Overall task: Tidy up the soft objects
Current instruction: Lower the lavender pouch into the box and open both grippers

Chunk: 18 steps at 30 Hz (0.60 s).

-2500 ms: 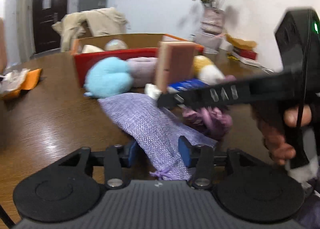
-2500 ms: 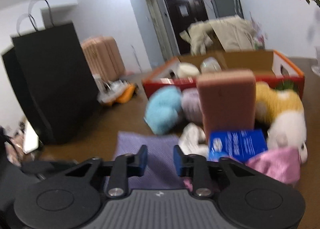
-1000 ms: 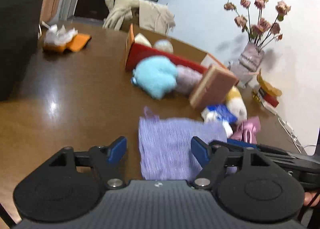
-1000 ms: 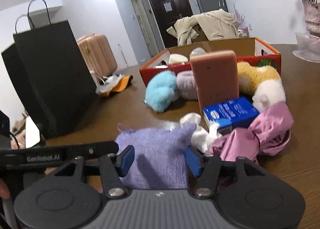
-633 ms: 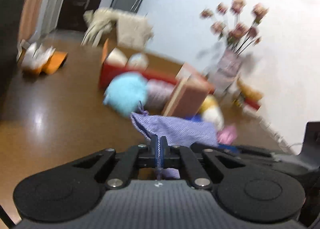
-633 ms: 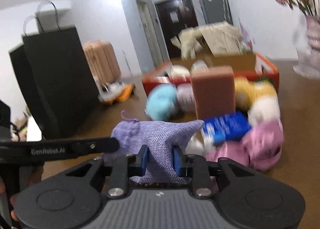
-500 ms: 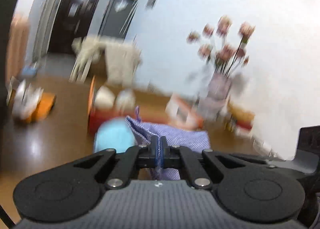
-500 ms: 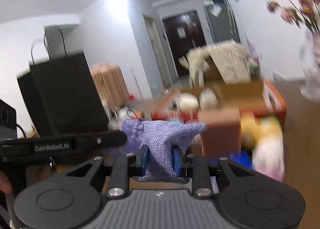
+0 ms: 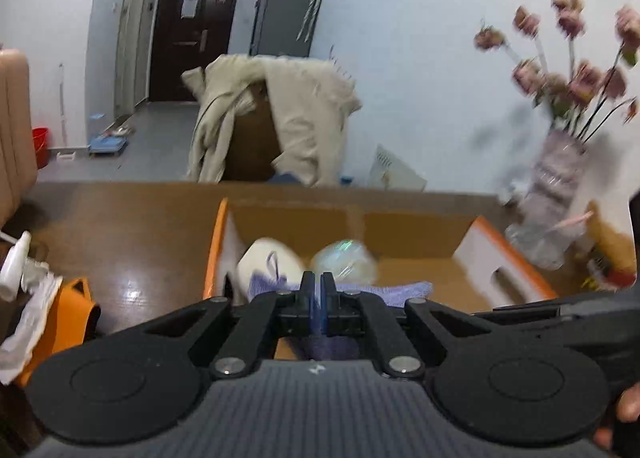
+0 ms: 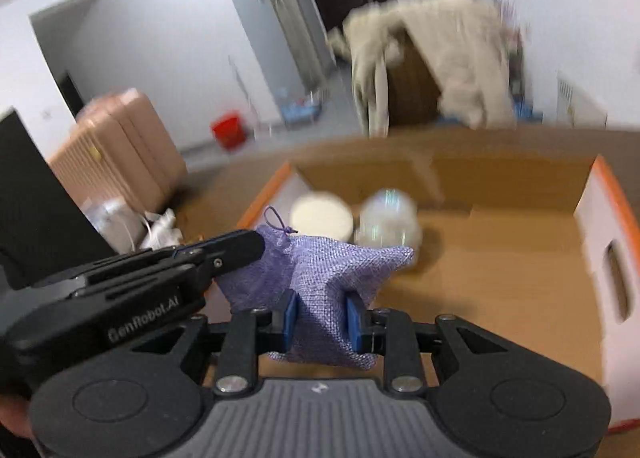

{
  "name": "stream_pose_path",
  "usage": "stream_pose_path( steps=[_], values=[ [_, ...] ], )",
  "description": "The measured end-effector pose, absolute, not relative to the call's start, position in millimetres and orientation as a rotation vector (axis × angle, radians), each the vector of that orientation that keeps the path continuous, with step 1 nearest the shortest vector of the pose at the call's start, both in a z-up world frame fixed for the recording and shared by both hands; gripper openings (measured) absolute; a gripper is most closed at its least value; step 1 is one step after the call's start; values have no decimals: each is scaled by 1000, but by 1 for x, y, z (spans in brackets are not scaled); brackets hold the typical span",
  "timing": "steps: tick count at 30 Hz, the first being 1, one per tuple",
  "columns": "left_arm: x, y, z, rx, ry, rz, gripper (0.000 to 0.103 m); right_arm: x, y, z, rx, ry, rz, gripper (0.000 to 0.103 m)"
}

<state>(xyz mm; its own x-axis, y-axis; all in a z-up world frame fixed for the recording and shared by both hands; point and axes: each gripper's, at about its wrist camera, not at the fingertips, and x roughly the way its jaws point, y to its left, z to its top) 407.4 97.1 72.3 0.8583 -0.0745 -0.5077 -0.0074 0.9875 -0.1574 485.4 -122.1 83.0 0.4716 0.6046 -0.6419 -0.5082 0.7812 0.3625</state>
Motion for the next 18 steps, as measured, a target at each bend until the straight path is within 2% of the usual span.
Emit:
stream_pose_path(
  steps=[4, 7, 11, 12, 13, 16, 18],
  values=[
    [402, 108, 58, -154, 571, -45, 6, 490, -112, 81, 80, 904, 701, 29],
    [398, 112, 58, -141, 575, -39, 10, 494, -104, 76, 49, 957, 710, 37],
    [387, 123, 70, -144, 556, 2, 42, 489, -111, 85, 53, 919, 673, 63],
    [381, 125, 74, -140, 542, 2, 45, 486, -114, 89, 54, 894, 667, 68],
    [377, 124, 79, -129, 532, -6, 46, 482, -117, 95, 54, 873, 661, 68],
    [359, 120, 94, -103, 492, -19, 57, 467, -129, 116, 56, 798, 633, 69],
    [346, 114, 105, -85, 458, -32, 65, 450, -139, 133, 60, 728, 611, 75]
  ],
)
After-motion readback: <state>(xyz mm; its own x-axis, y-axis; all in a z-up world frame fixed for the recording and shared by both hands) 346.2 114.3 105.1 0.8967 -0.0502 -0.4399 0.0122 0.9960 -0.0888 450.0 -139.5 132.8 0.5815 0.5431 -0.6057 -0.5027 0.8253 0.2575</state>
